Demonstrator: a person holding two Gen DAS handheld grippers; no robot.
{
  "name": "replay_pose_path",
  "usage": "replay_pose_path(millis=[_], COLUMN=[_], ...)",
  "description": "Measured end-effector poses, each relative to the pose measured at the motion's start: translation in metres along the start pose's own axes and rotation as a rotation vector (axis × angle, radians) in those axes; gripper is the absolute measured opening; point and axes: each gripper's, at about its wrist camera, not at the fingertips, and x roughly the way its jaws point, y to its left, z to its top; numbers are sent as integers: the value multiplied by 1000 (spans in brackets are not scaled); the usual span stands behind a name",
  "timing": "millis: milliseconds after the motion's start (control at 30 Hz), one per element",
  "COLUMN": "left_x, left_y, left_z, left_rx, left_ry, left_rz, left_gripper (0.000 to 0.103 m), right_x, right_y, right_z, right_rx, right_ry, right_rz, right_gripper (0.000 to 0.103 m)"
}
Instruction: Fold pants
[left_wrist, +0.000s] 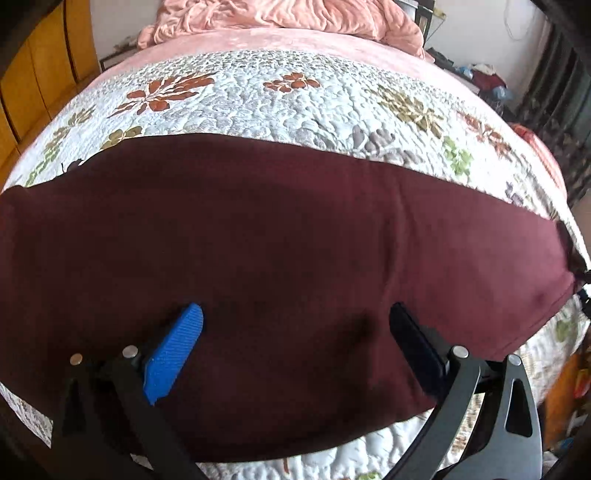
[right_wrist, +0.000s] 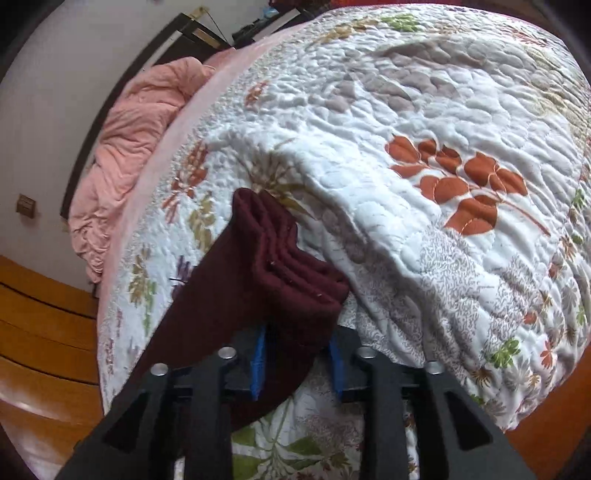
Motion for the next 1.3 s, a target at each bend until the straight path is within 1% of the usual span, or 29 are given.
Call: replay_pose_path(millis=[33, 100, 167, 233, 267, 333, 367, 400, 433, 467, 500, 600, 667, 733, 800, 900, 933, 1000, 1033, 1167, 1200, 1233, 1300], left_x=[-2, -8, -13, -15, -15, -7, -3, -2, -2, -1, -1, -8, -16, -27, -38, -60, -67, -80, -84, -101, -102, -103, -105], left_y=[1, 4, 7, 6, 4, 3, 3, 2, 1, 0, 0, 10, 22, 36, 47, 66, 72, 83, 88, 113, 118, 123, 135], left_z=[0, -2, -5, -8, -10, -11, -12, -12, -12, -12, -12, -11, -8, -6, -6, -5, -5, -6, -6, -11, -11, -13, -15], left_rx=[-6, -22, -36, -35, -25, -12, -13, -5, 2, 14, 21, -18, -82, -133, -158, -188, -194, -206, -210, -259, -270, -283, -306], left_ry=[4, -2, -10, -15, -15, 1, 0, -14, -17, -15, -14, -20, -24, -40, -66, -119, -133, -158, -167, -193, -194, -195, -193], left_rz=[-1, -14, -28, -46, -51, -46, -38, -30, -25, -20, -22, -68, -91, -97, -93, -79, -72, -54, -50, -39, -40, -39, -34], left_gripper=[100, 100, 100, 100, 100, 100, 100, 100, 100, 100, 100, 100, 100, 100, 100, 100, 100, 100, 100, 100, 100, 100, 100], right_x=[-3, -11, -17, -19, -17, -12, -9, -6, -3, -1, -3, -19, -35, -49, -60, -72, -76, -76, -75, -55, -48, -36, -17], right_y=[-2, -4, -7, -10, -10, -7, -5, -2, 1, 3, 6, 22, 43, 68, 99, 157, 182, 221, 244, 311, 324, 340, 360], right_z=[0, -6, -12, -20, -21, -21, -20, -19, -16, -15, -13, -12, -14, -17, -22, -38, -49, -67, -81, -132, -145, -162, -190], right_rx=[13, 14, 34, 74, 80, 65, 55, 39, 21, 14, 11, -39, -101, -164, -249, -391, -461, -561, -622, -797, -832, -868, -917], right_ry=[7, 2, 1, 11, 18, 16, 11, 0, -2, -2, -10, -61, -103, -142, -177, -218, -230, -241, -239, -203, -186, -150, -93], right_rz=[25, 31, 43, 78, 80, 59, 50, 39, 22, 28, 47, 77, 70, 79, 68, 85, 89, 89, 96, 92, 103, 122, 136], right_gripper=[46, 52, 55, 58, 60, 61, 53, 40, 34, 25, 21, 19, 19, 19, 19, 19, 19, 19, 19, 19, 19, 19, 19])
